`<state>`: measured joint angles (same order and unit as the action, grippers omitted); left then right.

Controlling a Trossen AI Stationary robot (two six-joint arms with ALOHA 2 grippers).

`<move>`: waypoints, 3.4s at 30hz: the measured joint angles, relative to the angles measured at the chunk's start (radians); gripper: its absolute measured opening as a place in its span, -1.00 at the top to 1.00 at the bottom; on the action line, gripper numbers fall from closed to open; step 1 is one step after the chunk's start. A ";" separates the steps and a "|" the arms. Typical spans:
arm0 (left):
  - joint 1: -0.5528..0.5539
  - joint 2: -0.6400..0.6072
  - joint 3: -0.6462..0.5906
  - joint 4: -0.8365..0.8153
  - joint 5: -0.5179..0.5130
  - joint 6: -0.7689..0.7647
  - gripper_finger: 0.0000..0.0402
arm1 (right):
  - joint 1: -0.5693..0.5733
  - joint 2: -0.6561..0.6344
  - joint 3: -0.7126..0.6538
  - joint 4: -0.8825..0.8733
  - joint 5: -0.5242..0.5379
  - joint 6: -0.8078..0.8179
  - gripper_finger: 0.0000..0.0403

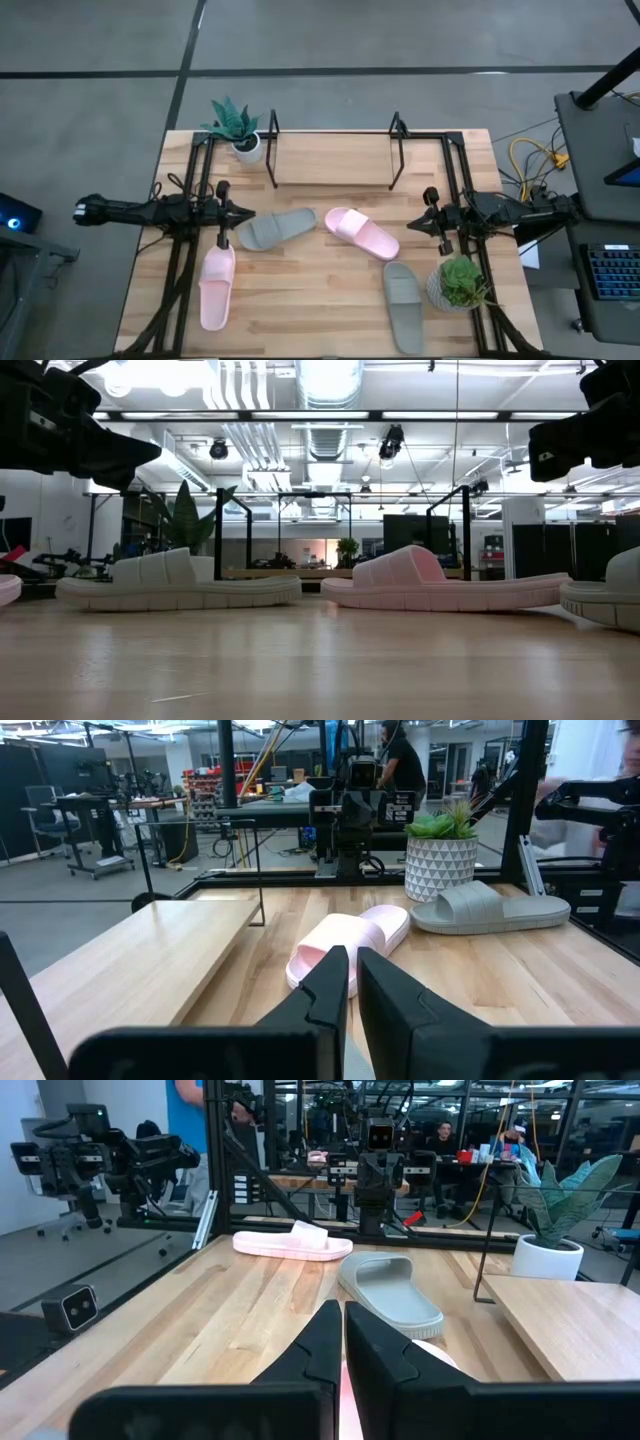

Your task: Pick and place slides into the shelf

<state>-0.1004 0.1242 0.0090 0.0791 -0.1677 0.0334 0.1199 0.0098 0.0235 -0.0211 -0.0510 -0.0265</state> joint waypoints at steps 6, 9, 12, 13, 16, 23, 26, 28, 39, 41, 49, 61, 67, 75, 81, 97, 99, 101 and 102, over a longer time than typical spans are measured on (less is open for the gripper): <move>0.000 0.000 0.000 0.000 0.000 0.000 0.94 | 0.000 0.000 0.000 0.000 0.000 0.000 0.96; 0.000 0.000 0.000 0.000 0.000 0.000 0.94 | 0.000 0.000 0.000 0.000 0.000 0.000 0.96; 0.000 0.000 0.000 0.000 0.000 0.000 0.94 | 0.000 0.000 0.000 0.000 0.000 0.000 0.96; 0.000 0.000 0.000 0.000 0.000 0.000 0.94 | 0.000 0.000 0.000 0.000 0.000 0.000 0.96; 0.000 0.000 0.000 0.000 0.000 0.000 0.94 | 0.000 0.000 0.000 0.000 0.000 0.000 0.96; 0.000 0.000 0.000 0.000 0.000 0.000 0.94 | 0.000 0.000 0.000 0.000 0.000 0.000 0.96; 0.000 0.000 0.000 0.000 0.000 0.000 0.94 | 0.000 0.000 0.000 0.000 0.000 0.000 0.96; 0.000 0.000 0.000 0.000 0.000 0.000 0.94 | 0.000 0.000 0.000 0.000 0.000 0.000 0.96; 0.000 0.000 0.000 0.000 0.000 0.000 0.94 | 0.000 0.000 0.000 0.000 0.000 -0.031 0.96; 0.000 0.000 0.000 0.000 0.000 0.000 0.94 | 0.000 0.000 0.000 0.000 0.000 -0.031 0.96; 0.000 0.000 0.000 0.000 0.000 0.000 0.94 | 0.000 0.000 0.000 0.000 0.000 -0.034 0.96; 0.000 0.000 0.000 0.000 0.000 0.000 0.94 | 0.000 0.000 0.000 0.000 0.000 -0.016 0.96; 0.000 0.000 0.000 0.002 -0.001 0.042 0.94 | 0.000 0.000 0.000 0.010 0.000 -0.009 0.96; 0.000 0.000 0.000 0.024 -0.001 0.052 0.94 | 0.000 0.000 0.000 0.044 0.005 -0.034 0.96; 0.000 0.000 0.000 0.108 -0.028 0.146 0.94 | 0.000 0.004 0.003 0.072 0.179 -0.034 0.89; 0.003 0.023 0.004 0.304 -0.185 0.331 0.72 | 0.000 0.311 0.186 0.130 0.395 -0.284 0.05; 0.003 0.040 0.016 0.305 -0.185 0.297 0.57 | 0.000 0.380 0.231 0.129 0.393 -0.337 -0.02; 0.003 0.055 0.031 0.313 -0.184 0.241 0.42 | 0.000 0.447 0.280 0.115 0.392 -0.378 -0.06; 0.003 0.061 0.036 0.313 -0.184 0.211 0.36 | 0.000 0.481 0.307 0.091 0.388 -0.392 -0.07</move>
<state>-0.0978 0.1855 0.0452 0.3923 -0.3521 0.2446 0.1196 0.4904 0.3303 0.0701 0.3371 -0.4182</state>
